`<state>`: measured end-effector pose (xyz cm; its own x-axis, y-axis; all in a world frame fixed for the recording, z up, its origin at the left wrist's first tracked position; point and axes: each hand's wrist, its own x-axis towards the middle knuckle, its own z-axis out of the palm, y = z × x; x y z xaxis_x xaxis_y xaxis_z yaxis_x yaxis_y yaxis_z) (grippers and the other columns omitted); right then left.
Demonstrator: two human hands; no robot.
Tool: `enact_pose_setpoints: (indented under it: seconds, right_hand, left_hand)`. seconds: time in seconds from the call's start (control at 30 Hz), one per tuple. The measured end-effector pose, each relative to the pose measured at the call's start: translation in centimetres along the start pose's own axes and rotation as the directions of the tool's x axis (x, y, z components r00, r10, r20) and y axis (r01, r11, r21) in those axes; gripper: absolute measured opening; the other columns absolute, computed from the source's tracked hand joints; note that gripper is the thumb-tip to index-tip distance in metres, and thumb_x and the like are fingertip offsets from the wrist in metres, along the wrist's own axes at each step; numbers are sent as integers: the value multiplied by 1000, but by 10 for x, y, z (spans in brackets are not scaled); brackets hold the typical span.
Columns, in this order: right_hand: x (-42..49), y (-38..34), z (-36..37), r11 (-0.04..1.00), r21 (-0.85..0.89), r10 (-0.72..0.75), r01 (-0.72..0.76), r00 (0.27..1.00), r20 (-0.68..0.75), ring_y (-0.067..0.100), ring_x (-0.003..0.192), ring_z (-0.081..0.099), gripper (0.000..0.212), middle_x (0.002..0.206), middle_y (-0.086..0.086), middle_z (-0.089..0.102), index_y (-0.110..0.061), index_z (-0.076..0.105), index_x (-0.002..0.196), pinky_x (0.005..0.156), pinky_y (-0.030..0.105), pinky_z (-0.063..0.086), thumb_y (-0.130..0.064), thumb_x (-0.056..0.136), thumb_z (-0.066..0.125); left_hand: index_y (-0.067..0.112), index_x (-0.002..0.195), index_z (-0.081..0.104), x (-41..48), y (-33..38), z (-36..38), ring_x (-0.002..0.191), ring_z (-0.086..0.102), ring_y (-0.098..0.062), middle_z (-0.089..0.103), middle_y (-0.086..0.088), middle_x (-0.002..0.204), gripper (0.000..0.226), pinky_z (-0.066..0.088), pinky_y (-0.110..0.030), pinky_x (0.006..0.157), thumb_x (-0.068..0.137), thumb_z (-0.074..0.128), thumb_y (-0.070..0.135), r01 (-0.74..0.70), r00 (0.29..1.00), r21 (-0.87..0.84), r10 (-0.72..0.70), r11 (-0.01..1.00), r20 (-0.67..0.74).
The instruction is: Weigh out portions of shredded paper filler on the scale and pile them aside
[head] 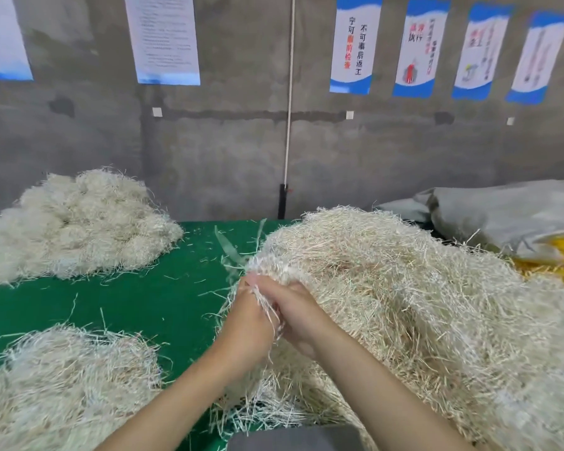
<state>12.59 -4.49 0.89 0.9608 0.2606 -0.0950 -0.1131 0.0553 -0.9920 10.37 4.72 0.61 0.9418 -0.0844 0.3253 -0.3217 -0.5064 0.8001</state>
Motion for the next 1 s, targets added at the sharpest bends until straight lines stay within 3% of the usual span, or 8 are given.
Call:
enact_pose_setpoints:
  seconds: [0.13, 0.23, 0.3, 0.4, 0.47, 0.6, 0.8, 1.0]
  right_hand:
    - [-3, 3, -3, 996, 16, 89, -90, 995, 54, 10, 79, 74, 133, 105, 8, 70, -8, -2, 155, 73, 29, 60, -47, 65, 89]
    - [-5, 4, -2, 991, 60, 115, -117, 993, 41, 24, 110, 67, 123, 127, 16, 61, -9, 12, 154, 92, 45, 56, -52, 66, 86]
    - [-8, 3, -4, 988, 33, 147, -149, 988, 55, 25, 121, 57, 97, 130, 13, 58, -8, 41, 142, 103, 48, 47, -49, 65, 85]
    - [-12, -1, -13, 986, 35, 162, -165, 985, 60, 7, 83, 69, 34, 83, -3, 70, -16, 55, 106, 83, 34, 59, -25, 81, 76]
    - [-12, -7, -22, 989, 103, 113, -107, 992, -53, 3, 67, 69, 43, 79, -3, 69, -16, 48, 121, 69, 31, 61, -20, 86, 73]
    - [-2, -9, -33, 989, 138, -15, 56, 960, -279, 33, 139, 38, 87, 151, 11, 36, -20, 14, 155, 108, 52, 38, -33, 89, 69]
    - [-7, 0, 3, 977, -154, -165, 145, 978, -124, 10, 142, 25, 90, 161, -10, 18, -40, 15, 154, 112, 42, 28, -83, 81, 46]
    - [-19, 12, 8, 969, -193, -113, 153, 973, 204, -5, 132, 10, 86, 162, -16, 3, -61, -5, 143, 118, 45, 11, -98, 71, 24]
  left_hand:
    - [21, 95, 57, 0, -24, 3, 110, 50, -22, 44, 2, 108, 12, 45, -39, 98, 98, 49, 12, 38, 999, 161, -41, 986, 17]
    - [28, 111, 37, 0, -25, -6, 112, 32, -13, 29, 9, 110, 40, 29, -20, 81, 81, 54, 8, 110, 993, 171, -114, 979, 11]
    - [28, 103, 38, 0, -18, -19, 112, 31, -13, 32, 10, 115, 41, 30, -27, 83, 65, 51, 21, 164, 982, 43, -167, 986, 87]
    - [23, 104, 55, 3, -19, -45, 117, 40, -10, 43, 14, 123, 34, 37, -39, 98, 70, 58, 23, 124, 965, -51, -108, 991, 239]
    - [39, 113, 60, 0, -26, -60, 115, 45, 8, 49, 25, 124, 32, 39, -27, 95, 87, 64, 22, 61, 966, -85, -37, 995, 255]
    - [40, 117, 56, -11, -33, -66, 108, 54, 5, 56, 22, 120, 36, 41, -14, 80, 85, 58, 57, 45, 980, -111, -65, 993, -190]
    - [48, 151, 3, -22, -18, -29, 144, 11, -5, 9, 29, 149, 118, 15, -47, 118, 54, 49, 98, 361, 913, -522, -179, 772, 367]
    - [40, 151, 29, -5, -11, -24, 149, 15, -22, 16, 4, 163, 118, 19, -55, 118, 51, 71, 85, 370, 927, -728, -284, 577, 246]
